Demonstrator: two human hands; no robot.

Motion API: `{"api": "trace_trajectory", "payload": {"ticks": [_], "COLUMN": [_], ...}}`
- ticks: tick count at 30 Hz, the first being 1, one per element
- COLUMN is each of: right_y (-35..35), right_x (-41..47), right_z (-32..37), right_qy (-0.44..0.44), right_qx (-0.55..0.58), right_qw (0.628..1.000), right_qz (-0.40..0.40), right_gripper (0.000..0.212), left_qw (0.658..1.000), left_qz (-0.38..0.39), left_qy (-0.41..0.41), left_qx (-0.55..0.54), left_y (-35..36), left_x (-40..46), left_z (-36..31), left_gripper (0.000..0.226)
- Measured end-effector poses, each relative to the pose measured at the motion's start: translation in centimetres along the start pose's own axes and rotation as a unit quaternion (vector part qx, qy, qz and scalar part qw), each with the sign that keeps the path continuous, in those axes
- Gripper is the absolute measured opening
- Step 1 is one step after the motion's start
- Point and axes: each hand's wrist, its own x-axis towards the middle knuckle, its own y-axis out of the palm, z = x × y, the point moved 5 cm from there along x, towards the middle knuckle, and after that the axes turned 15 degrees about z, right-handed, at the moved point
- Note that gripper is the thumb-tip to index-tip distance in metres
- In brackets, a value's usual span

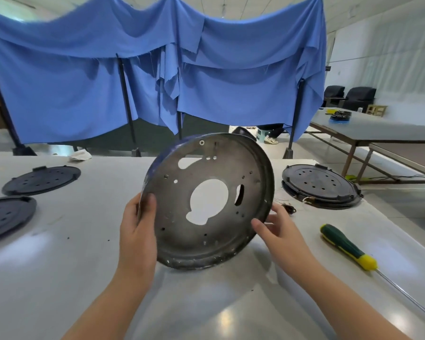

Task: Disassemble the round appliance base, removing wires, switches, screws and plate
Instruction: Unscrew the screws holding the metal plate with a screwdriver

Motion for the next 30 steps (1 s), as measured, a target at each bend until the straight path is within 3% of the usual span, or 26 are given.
{"api": "trace_trajectory", "payload": {"ticks": [5, 9, 12, 16, 19, 24, 30], "right_y": [-2.3, -4.3, -5.8, -7.0, -7.0, -7.8, -8.7], "right_x": [-1.4, -2.4, -2.7, -2.6, -2.3, -2.4, -2.1], "right_z": [1.2, 2.4, 2.9, 1.9, 1.3, 0.7, 0.1], "right_qy": [-0.050, -0.081, -0.082, -0.017, 0.025, 0.053, 0.082], "right_qx": [-0.131, -0.169, -0.133, -0.113, -0.188, -0.230, -0.224], "right_qw": [0.986, 0.971, 0.972, 0.980, 0.975, 0.967, 0.966], "right_qz": [-0.088, -0.147, -0.177, -0.165, -0.119, -0.100, -0.098], "right_gripper": [0.007, 0.015, 0.009, 0.030, 0.031, 0.028, 0.022], "left_qw": [0.985, 0.972, 0.963, 0.960, 0.962, 0.950, 0.937], "left_qz": [0.062, 0.143, 0.195, 0.210, 0.183, 0.197, 0.218], "left_qy": [-0.111, -0.171, -0.179, -0.180, -0.204, -0.172, -0.165], "left_qx": [-0.114, -0.081, -0.050, -0.036, -0.017, 0.173, 0.218], "left_y": [0.4, 1.1, 1.7, 2.4, 2.3, 2.1, 2.5], "left_x": [0.4, 0.1, -0.3, -0.7, -0.8, -1.0, -1.0], "left_z": [1.2, 1.9, 2.5, 3.3, 4.0, 3.6, 4.2], "left_gripper": [0.027, 0.025, 0.041, 0.063, 0.055, 0.039, 0.021]}}
